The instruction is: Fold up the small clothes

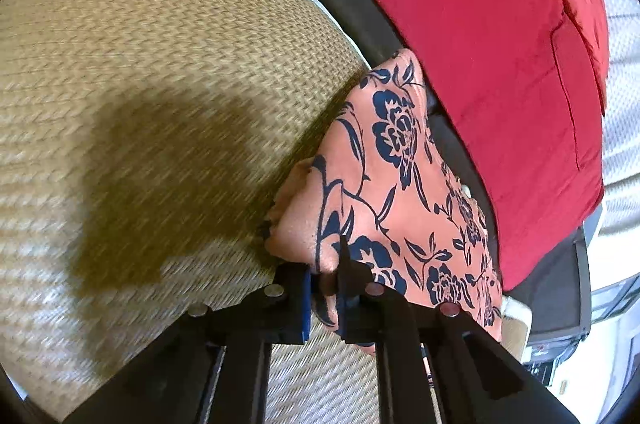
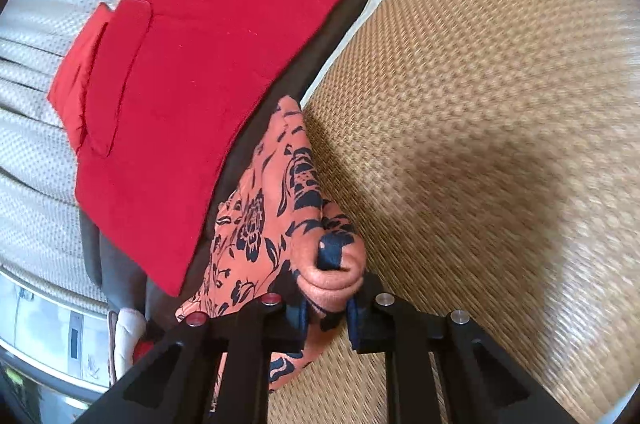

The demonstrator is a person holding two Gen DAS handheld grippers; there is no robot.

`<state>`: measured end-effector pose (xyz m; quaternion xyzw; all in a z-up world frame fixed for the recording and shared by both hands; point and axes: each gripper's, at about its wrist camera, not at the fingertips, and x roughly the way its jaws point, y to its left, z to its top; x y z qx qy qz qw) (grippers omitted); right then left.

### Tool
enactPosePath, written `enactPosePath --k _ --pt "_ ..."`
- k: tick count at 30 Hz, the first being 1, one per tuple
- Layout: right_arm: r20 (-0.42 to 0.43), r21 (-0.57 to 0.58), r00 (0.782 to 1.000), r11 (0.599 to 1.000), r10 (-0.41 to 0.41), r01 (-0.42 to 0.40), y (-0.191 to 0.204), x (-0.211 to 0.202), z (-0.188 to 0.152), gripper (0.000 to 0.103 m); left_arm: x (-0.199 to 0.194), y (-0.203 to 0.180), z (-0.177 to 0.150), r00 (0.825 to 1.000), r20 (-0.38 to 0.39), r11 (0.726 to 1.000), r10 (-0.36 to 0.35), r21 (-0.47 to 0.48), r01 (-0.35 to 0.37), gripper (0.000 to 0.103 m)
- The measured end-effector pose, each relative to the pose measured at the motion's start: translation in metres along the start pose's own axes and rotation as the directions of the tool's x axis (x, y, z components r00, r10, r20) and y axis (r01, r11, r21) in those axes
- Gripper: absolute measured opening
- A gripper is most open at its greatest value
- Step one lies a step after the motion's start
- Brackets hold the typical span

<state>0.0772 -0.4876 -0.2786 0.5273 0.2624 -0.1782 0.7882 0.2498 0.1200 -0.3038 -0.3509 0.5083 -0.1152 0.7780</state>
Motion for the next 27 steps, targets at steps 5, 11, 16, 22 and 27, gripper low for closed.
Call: enactPosePath --k 5,11,16,22,27 --pt "-0.001 -0.038 1.000 0.999 -0.016 0.016 -0.005 -0.028 -0.014 0.015 -0.028 0.010 -0.015 1.000 0.000 0.999 0.026 0.044 -0.026 0.009" --pt "-0.001 -0.077 0.999 0.996 -0.036 0.036 -0.016 -0.061 -0.035 0.015 -0.059 0.031 -0.048 0.999 0.014 0.995 0.043 0.091 -0.045 0.009" --pt "-0.047 0.030 0.997 0.997 -0.068 0.070 -0.043 -0.078 -0.035 0.025 -0.058 0.051 -0.045 1.000 -0.006 1.000 -0.008 0.005 0.008 0.027" --pt "0.235 -0.030 0.959 0.985 -0.159 0.170 -0.031 -0.127 -0.027 0.030 -0.060 0.055 -0.032 0.994 0.017 0.993 -0.106 -0.050 0.106 0.068" --pt "0.206 -0.228 0.978 0.970 -0.032 0.080 0.012 -0.109 -0.039 0.030 -0.046 0.039 -0.028 0.995 0.049 0.996 -0.091 0.001 0.091 0.066"
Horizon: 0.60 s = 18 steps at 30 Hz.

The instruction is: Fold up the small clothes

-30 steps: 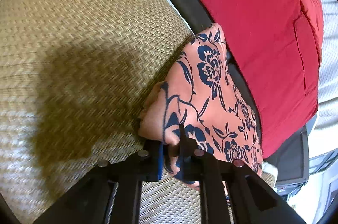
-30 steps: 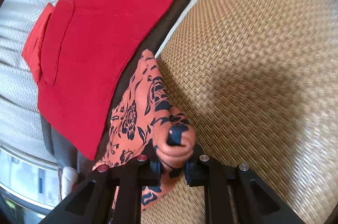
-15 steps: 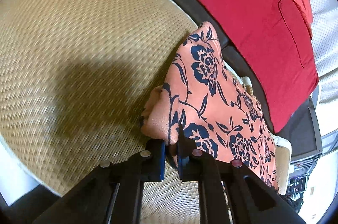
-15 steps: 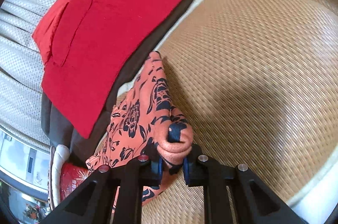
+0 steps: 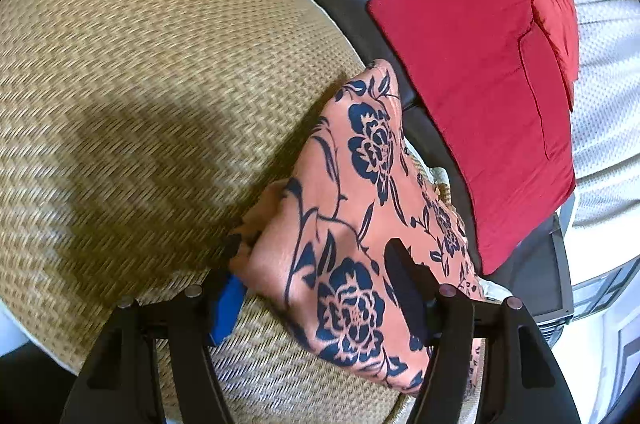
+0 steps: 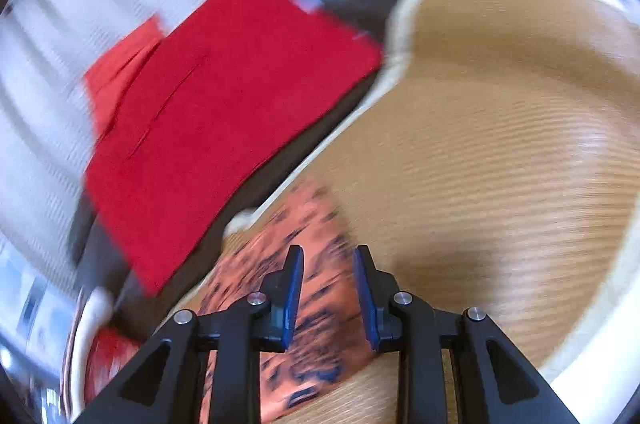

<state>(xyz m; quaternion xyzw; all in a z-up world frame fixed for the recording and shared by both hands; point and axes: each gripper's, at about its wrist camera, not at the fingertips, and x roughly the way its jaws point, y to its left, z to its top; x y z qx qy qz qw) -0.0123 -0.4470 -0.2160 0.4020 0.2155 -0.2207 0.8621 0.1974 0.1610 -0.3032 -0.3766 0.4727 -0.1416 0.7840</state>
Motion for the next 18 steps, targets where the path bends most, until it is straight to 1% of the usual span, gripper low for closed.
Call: enactPosePath --k 1,2,3,4,5,6,7,9,10,11,12,13,16,17,18 --pt "-0.056 -0.044 0.998 0.998 0.043 -0.045 0.015 0.013 -0.007 0.030 0.002 -0.003 0.000 1.000 0.006 1.000 0.006 0.011 -0.006 0.057" --pt "-0.093 -0.070 0.993 0.995 0.069 -0.076 0.025 0.022 -0.010 0.030 0.007 -0.008 0.000 1.000 0.005 0.999 0.021 0.024 -0.021 0.037" --pt "-0.146 -0.114 0.984 0.987 0.100 -0.117 0.041 0.033 -0.017 0.030 0.013 -0.012 0.000 0.999 -0.002 0.999 0.034 0.034 -0.034 0.031" --pt "-0.179 -0.150 0.978 0.979 0.110 -0.137 0.055 0.043 -0.024 0.030 0.016 -0.012 -0.001 0.999 -0.004 0.998 0.046 0.033 -0.046 0.030" --pt "-0.224 -0.199 0.968 0.967 0.115 -0.161 0.072 0.054 -0.032 0.030 0.019 -0.011 0.000 0.999 -0.002 0.999 0.041 0.019 -0.041 0.030" --pt "-0.257 -0.225 0.959 0.958 0.118 -0.178 0.081 0.061 -0.040 0.030 0.022 -0.013 0.000 0.999 0.000 0.999 0.034 0.008 -0.034 0.030" --pt "-0.311 -0.248 0.943 0.947 0.120 -0.202 0.095 0.075 -0.050 0.030 0.024 -0.013 0.002 0.999 0.002 0.999 0.033 0.004 -0.033 0.030" --pt "-0.377 -0.259 0.919 0.940 0.115 -0.224 0.106 0.090 -0.065 0.030 0.026 -0.014 0.004 1.000 0.010 1.000 0.026 -0.006 -0.026 0.033" --pt "-0.404 -0.264 0.908 0.937 0.106 -0.227 0.114 0.101 -0.071 0.030 0.025 -0.013 0.005 1.000 0.014 1.000 0.018 -0.019 -0.017 0.043" --pt "-0.416 -0.267 0.903 0.936 0.103 -0.229 0.112 0.105 -0.075 0.029 0.027 -0.012 0.007 1.000 0.015 0.999 -0.002 -0.032 0.003 0.053" --pt "-0.420 -0.267 0.902 0.937 0.099 -0.227 0.120 0.117 -0.077 0.029 0.026 -0.011 0.007 0.999 0.018 0.999 -0.027 -0.047 0.028 0.057" --pt "-0.421 -0.261 0.901 0.938 0.102 -0.228 0.123 0.122 -0.078 0.029 0.024 -0.010 0.007 0.999 0.021 0.998 -0.035 -0.048 0.036 0.059" --pt "-0.404 -0.223 0.906 0.947 0.127 -0.232 0.131 0.138 -0.072 0.029 0.027 -0.017 0.007 0.999 0.031 1.000 -0.005 0.022 0.004 0.056" --pt "-0.408 -0.214 0.904 0.950 0.125 -0.227 0.130 0.138 -0.070 0.029 0.028 -0.022 0.007 0.999 0.043 0.999 0.014 0.050 -0.016 0.043" --pt "-0.430 -0.203 0.897 0.957 0.104 -0.208 0.128 0.150 -0.073 0.029 0.028 -0.025 0.007 0.998 0.051 0.997 0.024 0.066 -0.027 0.036"
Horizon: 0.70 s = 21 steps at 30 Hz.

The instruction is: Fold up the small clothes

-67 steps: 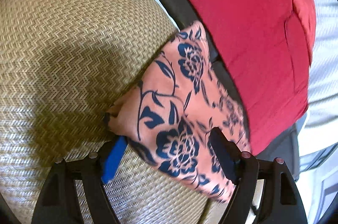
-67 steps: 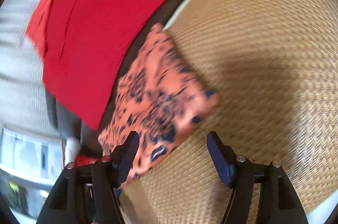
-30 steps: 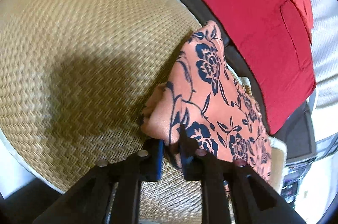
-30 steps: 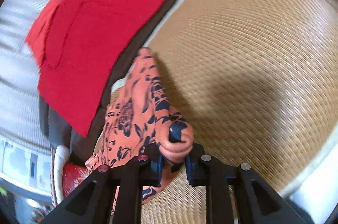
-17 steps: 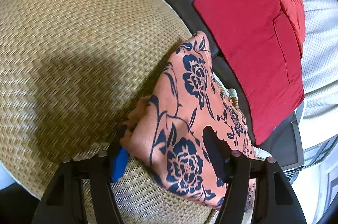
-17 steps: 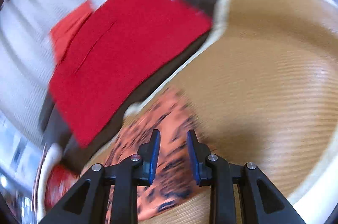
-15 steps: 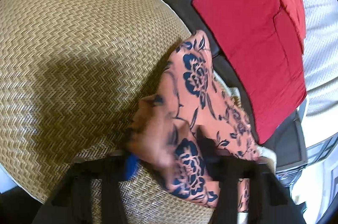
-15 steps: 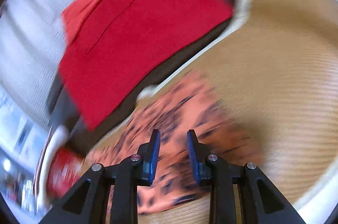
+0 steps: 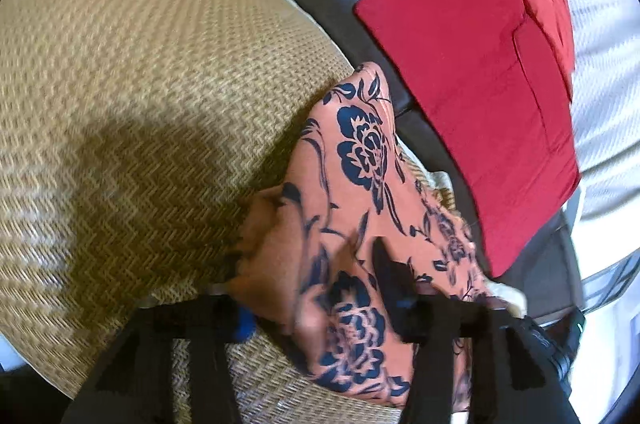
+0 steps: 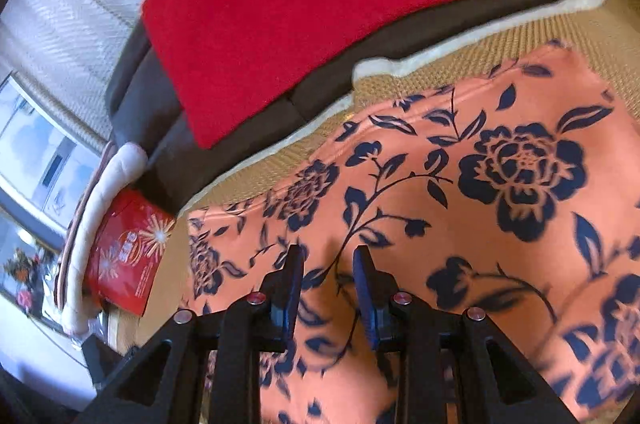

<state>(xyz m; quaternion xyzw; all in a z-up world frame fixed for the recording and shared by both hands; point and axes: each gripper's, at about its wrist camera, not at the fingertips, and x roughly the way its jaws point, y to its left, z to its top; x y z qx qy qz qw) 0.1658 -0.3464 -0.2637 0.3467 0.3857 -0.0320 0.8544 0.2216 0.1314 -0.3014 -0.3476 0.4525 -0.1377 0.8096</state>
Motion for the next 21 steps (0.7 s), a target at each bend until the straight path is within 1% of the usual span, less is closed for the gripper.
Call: enactPosePath --k 1,2,3,4,7,9,10,11,12,13,14,15,16,18,20,21 --pt "-0.064 0.018 0.998 0.999 -0.028 0.029 -0.004 0.016 0.001 0.028 0.001 -0.002 0.001 1.000 0.009 1.000 0.012 0.018 -0.012 0.032" --pt "-0.103 0.021 0.994 0.999 -0.040 0.042 -0.009 0.029 0.001 0.023 0.002 -0.004 0.003 1.000 0.013 1.000 0.013 0.028 -0.013 0.029" --pt "-0.080 0.023 0.996 0.999 -0.033 0.035 -0.011 0.027 0.003 0.022 0.003 -0.006 0.004 1.000 0.017 1.000 0.010 0.025 -0.011 0.027" --pt "-0.095 0.039 0.995 0.999 -0.019 0.023 -0.013 0.026 0.004 0.022 0.004 -0.007 0.005 1.000 0.022 1.000 0.008 0.028 -0.009 0.026" --pt "-0.102 0.082 0.994 0.996 0.029 -0.021 -0.024 0.022 0.004 0.022 0.004 -0.011 0.005 0.999 0.033 0.999 0.017 0.037 -0.018 0.026" --pt "-0.102 0.110 0.993 0.993 0.058 -0.047 -0.030 0.020 0.004 0.022 0.011 -0.013 0.006 0.999 0.035 1.000 0.019 0.010 -0.019 0.037" --pt "-0.100 0.115 0.993 0.992 0.066 -0.054 -0.031 0.019 0.003 0.022 0.014 -0.011 0.007 0.999 0.030 1.000 0.009 -0.014 -0.009 0.046" --pt "-0.097 0.114 0.993 0.992 0.069 -0.058 -0.029 0.023 0.001 0.022 0.017 -0.009 0.009 1.000 0.024 0.999 -0.006 -0.037 0.007 0.046" --pt "-0.095 0.110 0.993 0.992 0.069 -0.058 -0.030 0.021 0.000 0.022 0.022 -0.012 0.010 1.000 0.029 0.999 -0.010 -0.040 0.011 0.045" --pt "-0.092 0.103 0.994 0.993 0.064 -0.055 -0.031 0.019 0.000 0.022 0.023 -0.014 0.012 1.000 0.031 0.999 0.000 -0.034 0.002 0.042" --pt "-0.090 0.097 0.994 0.994 0.058 -0.049 -0.028 0.019 0.000 0.022 0.025 -0.016 0.013 0.999 0.034 1.000 0.009 -0.026 -0.008 0.031" --pt "-0.088 0.089 0.995 0.995 0.053 -0.045 -0.025 0.021 0.000 0.022 0.026 -0.017 0.014 0.999 0.036 1.000 0.008 -0.022 -0.007 0.030" --pt "-0.086 0.082 0.995 0.996 0.049 -0.042 -0.024 0.021 -0.001 0.022 0.023 -0.019 0.015 0.999 0.042 1.000 0.006 -0.023 -0.006 0.026" --pt "-0.085 0.072 0.995 0.997 0.047 -0.041 -0.025 0.020 -0.001 0.022 0.021 -0.027 0.015 0.998 0.067 1.000 0.010 0.014 -0.011 0.023" --pt "-0.089 0.068 0.995 0.997 0.050 -0.044 -0.025 0.021 0.000 0.022 0.016 -0.045 0.013 0.994 0.106 0.995 0.021 0.098 -0.032 0.022" --pt "-0.093 0.069 0.994 0.997 0.051 -0.045 -0.025 0.021 0.000 0.022 0.014 -0.056 0.010 0.992 0.121 0.988 0.030 0.149 -0.048 0.022"
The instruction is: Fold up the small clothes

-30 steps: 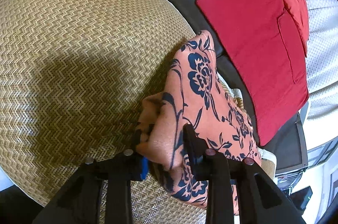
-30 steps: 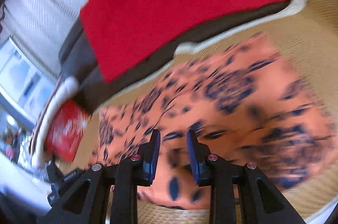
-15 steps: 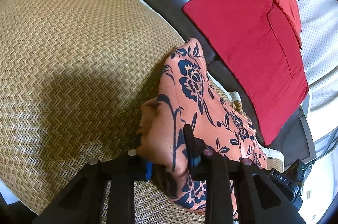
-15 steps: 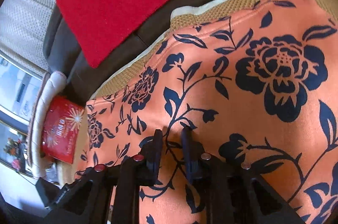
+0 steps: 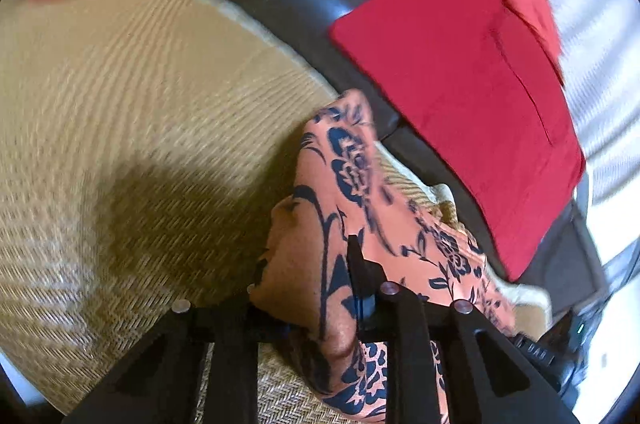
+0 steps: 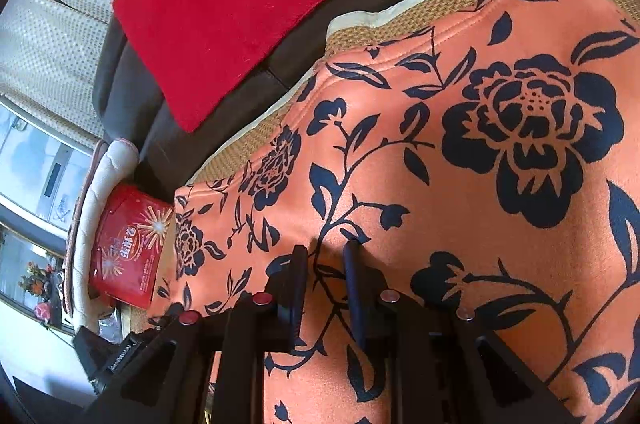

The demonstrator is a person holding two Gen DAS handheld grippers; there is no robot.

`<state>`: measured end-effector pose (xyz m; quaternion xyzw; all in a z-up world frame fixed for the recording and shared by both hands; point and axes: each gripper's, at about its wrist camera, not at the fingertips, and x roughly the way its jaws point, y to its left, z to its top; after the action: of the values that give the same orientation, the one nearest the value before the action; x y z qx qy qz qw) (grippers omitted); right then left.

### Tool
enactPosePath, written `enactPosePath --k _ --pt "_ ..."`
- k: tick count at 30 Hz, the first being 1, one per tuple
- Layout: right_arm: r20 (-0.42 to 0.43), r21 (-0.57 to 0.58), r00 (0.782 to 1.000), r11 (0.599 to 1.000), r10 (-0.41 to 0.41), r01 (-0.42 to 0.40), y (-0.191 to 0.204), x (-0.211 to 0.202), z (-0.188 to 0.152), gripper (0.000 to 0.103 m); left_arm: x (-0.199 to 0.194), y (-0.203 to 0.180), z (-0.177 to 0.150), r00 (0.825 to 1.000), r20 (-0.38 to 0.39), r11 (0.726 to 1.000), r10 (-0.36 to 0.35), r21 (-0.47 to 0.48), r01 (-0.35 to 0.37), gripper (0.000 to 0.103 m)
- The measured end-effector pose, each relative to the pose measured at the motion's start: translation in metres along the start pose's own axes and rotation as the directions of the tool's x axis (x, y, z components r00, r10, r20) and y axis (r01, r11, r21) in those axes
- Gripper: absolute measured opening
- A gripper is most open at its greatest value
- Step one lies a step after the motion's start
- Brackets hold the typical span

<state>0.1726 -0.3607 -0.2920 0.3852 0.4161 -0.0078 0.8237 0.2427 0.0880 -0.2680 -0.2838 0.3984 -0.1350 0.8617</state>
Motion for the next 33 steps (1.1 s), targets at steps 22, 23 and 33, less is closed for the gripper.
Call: enactPosePath --k 22,23,33 --pt "-0.431 -0.470 0.871 0.883 -0.237 0.008 0.230 0.121 0.063 0.086 0.010 -0.096 -0.045 0.986 0.124 0.816 0.109 0.556 -0.160 0.021" --pt "-0.447 -0.492 0.852 0.870 -0.271 0.019 0.234 0.131 0.062 0.086 0.010 -0.093 -0.047 0.986 0.126 0.812 0.109 0.560 -0.162 0.021" --pt "-0.360 -0.676 0.773 0.717 -0.523 0.170 0.243 0.179 0.048 0.029 0.015 -0.105 -0.060 0.985 0.135 0.776 0.104 0.609 -0.165 0.021"
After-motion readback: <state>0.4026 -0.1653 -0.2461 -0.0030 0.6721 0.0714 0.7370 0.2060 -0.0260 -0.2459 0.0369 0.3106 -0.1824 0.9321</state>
